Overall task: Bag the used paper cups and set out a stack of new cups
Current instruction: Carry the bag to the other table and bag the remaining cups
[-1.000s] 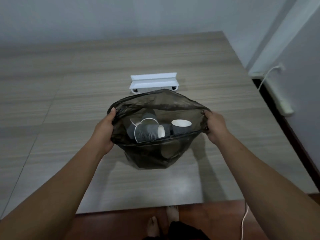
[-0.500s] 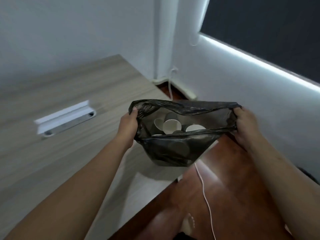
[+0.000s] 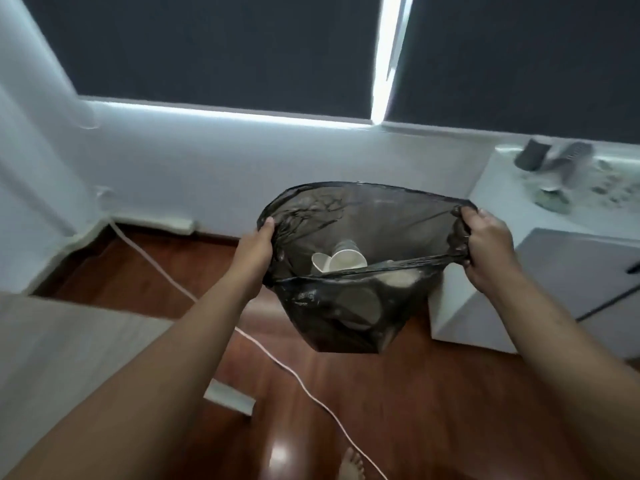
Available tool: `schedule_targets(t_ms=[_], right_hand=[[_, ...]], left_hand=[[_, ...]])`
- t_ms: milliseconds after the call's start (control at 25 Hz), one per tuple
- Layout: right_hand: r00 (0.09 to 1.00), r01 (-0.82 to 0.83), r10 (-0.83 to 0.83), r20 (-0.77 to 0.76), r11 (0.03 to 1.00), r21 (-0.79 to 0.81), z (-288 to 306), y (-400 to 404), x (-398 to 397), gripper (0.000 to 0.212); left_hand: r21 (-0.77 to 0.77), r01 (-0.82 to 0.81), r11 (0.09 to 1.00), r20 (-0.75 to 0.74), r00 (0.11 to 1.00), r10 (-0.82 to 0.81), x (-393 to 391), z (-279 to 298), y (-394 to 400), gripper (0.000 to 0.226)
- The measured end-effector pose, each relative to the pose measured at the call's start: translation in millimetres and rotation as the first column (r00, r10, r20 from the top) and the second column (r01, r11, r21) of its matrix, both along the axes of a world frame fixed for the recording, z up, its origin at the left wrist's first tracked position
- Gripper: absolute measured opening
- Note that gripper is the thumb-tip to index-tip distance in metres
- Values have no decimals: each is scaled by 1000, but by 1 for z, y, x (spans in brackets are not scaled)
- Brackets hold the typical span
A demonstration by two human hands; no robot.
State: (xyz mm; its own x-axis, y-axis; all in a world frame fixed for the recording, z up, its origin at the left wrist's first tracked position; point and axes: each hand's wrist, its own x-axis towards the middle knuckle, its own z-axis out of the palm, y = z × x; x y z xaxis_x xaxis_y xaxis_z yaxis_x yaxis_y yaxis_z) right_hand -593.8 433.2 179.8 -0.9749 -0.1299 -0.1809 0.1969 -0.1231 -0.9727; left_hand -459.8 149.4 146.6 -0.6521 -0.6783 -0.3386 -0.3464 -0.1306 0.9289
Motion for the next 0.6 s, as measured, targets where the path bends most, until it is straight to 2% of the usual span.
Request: schedule_targets(t_ms=[160, 240, 400, 600], right_hand=[[982, 187, -187, -5, 982, -23, -6, 94, -62, 26], [953, 304, -303, 22, 952, -36, -13, 140, -80, 27], [812, 584, -578, 85, 807, -94, -18, 236, -119, 28], [620, 785, -775, 125, 613, -90, 1, 321, -153, 21]], left_hand=[[62, 264, 962, 77, 960, -269, -123, -12, 69, 34], [66, 401, 914, 89, 910, -406, -175, -19, 105, 39], [173, 715, 677, 28, 684, -729, -278, -19, 203, 43], [153, 843, 516, -28, 526, -850, -385, -4, 317, 38]])
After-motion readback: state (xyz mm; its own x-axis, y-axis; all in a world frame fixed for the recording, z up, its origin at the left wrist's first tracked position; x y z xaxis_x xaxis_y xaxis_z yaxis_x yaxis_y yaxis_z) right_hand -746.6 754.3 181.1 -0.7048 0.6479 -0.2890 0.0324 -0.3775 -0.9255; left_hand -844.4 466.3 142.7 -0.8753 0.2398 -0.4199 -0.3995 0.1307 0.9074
